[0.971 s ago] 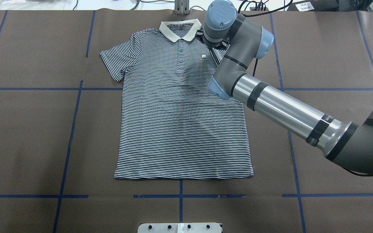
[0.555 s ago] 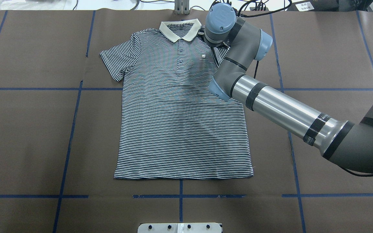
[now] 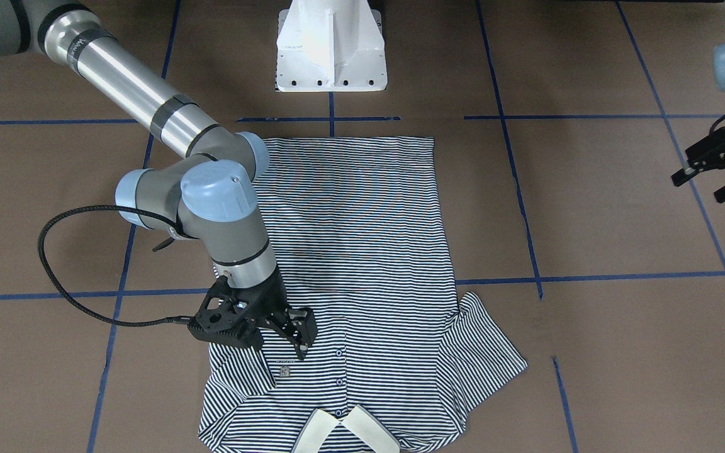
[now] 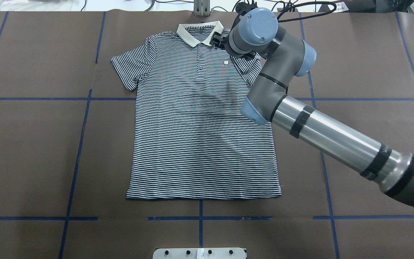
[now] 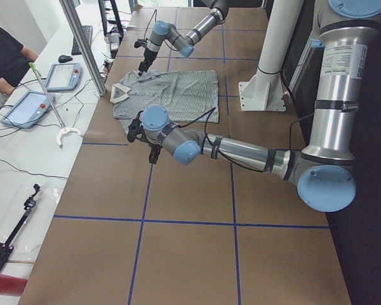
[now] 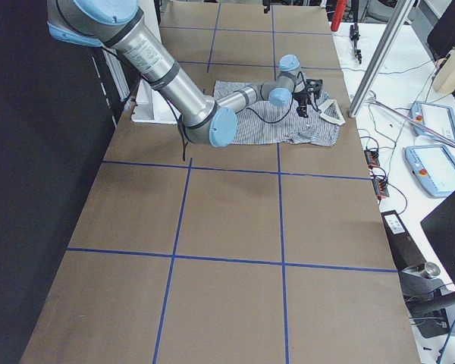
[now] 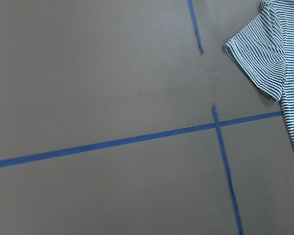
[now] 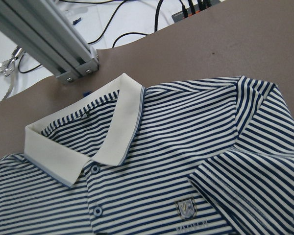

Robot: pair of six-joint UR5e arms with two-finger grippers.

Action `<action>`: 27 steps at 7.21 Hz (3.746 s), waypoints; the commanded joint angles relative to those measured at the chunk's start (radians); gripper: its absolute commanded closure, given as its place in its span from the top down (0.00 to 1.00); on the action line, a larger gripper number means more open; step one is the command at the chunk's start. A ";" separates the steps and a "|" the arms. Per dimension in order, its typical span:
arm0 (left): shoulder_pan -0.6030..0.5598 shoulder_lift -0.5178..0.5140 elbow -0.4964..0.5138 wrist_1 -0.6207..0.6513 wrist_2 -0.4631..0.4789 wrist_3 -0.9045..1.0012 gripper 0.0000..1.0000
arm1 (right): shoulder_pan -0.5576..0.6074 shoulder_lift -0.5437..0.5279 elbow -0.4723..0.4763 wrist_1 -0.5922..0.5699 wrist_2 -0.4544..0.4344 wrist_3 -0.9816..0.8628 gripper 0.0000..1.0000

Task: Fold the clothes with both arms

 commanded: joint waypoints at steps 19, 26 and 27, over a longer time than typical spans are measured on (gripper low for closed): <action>0.361 -0.662 0.850 -0.364 0.600 -0.333 0.20 | 0.114 -0.483 0.428 0.145 0.267 -0.132 1.00; 0.497 -0.836 0.748 -0.206 0.649 -0.546 0.00 | 0.114 -0.484 0.434 0.146 0.280 -0.132 1.00; 0.514 -0.843 0.799 -0.213 0.766 -0.547 0.00 | 0.114 -0.484 0.434 0.146 0.280 -0.132 1.00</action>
